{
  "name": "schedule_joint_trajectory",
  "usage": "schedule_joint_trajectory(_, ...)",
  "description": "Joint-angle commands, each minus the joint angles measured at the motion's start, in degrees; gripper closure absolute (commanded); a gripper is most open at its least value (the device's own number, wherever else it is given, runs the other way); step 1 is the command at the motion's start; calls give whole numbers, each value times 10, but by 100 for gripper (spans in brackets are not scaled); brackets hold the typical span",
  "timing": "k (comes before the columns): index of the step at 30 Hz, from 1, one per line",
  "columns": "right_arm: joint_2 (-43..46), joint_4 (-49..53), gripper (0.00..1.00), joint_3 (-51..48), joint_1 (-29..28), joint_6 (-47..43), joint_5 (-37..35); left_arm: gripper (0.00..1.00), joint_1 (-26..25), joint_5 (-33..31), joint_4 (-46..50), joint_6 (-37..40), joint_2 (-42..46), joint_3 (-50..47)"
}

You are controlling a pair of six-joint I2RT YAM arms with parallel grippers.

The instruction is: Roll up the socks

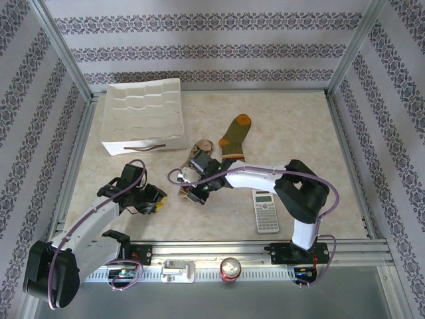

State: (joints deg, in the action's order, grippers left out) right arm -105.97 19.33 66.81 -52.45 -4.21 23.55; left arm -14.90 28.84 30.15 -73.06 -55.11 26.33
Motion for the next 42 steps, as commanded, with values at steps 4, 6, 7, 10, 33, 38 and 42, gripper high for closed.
schedule_joint_trajectory(4, -51, 36, 96, 43, 33, 57, 122, 73, -24, 11, -134, -97, 13, -42)
schedule_joint_trajectory(6, -67, 42, 97, 55, 42, 71, 135, 72, -41, 2, -178, -124, 7, -53)
schedule_joint_trajectory(7, -76, 43, 98, 60, 47, 78, 142, 72, -48, -1, -198, -135, 1, -57)
schedule_joint_trajectory(10, -95, 49, 99, 73, 58, 95, 158, 70, -68, -11, -242, -154, -24, -62)
schedule_joint_trajectory(33, -148, 53, 100, 101, 94, 155, 245, 54, -110, -58, -442, -205, -210, -52)
schedule_joint_trajectory(38, -151, 45, 100, 100, 96, 167, 257, 58, -121, -54, -464, -210, -254, -34)
schedule_joint_trajectory(42, -152, 41, 100, 100, 97, 171, 263, 67, -128, -55, -459, -218, -276, -26)
